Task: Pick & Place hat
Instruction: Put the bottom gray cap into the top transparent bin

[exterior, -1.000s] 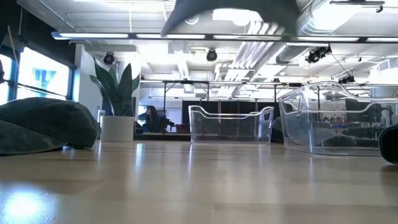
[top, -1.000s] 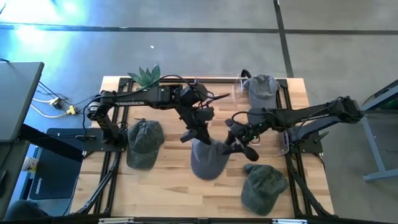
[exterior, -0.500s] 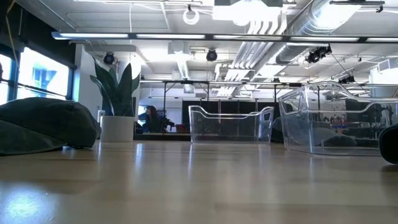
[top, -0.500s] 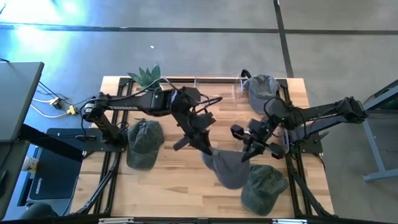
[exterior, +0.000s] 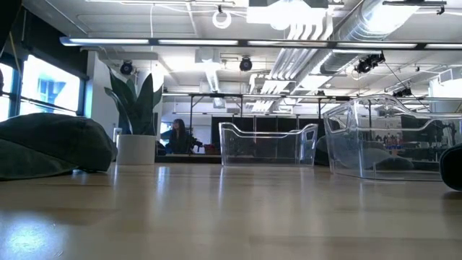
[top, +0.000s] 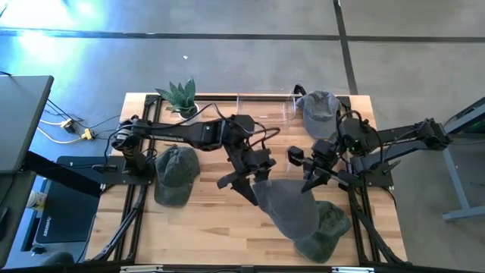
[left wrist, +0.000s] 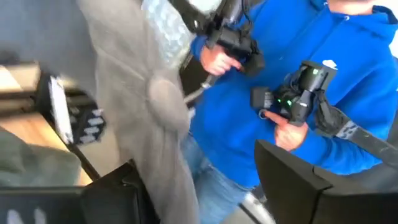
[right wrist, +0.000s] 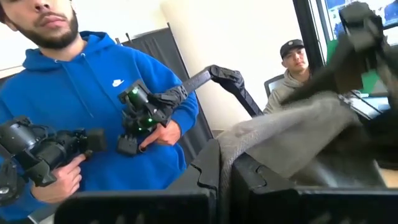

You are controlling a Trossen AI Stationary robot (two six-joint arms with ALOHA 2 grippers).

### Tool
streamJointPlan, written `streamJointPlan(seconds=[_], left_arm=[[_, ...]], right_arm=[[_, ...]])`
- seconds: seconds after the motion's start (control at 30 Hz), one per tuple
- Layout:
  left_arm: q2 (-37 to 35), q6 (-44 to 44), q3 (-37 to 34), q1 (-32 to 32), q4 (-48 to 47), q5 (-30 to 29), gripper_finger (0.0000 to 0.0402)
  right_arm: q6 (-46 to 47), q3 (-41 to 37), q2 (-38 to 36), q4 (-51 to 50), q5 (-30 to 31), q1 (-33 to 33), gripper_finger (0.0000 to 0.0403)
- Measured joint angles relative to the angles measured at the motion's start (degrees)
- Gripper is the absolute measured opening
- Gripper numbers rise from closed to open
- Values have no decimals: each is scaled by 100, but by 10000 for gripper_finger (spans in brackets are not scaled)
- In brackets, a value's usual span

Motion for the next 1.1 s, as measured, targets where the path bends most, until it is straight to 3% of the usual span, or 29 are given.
streamJointPlan(seconds=[0.13,0.27,0.53,0.73,0.87,1.1], left_arm=[[-5,-330,2,-41,283,177,190],[-167,-537,-4,-169,629,286,136],[-380,-537,8,-171,1149,-469,14],[-370,-832,7,-103,1130,-480,12],[-370,-839,7,-105,911,-492,2],[-385,-822,7,-103,532,-605,1]], right_arm=[[237,0,-229,-19,59,0,2],[252,0,-473,-50,176,72,3],[110,0,-602,-28,353,264,6],[317,0,-420,-130,685,254,24],[526,0,-338,-546,765,180,67],[303,0,-322,-679,1314,120,198]])
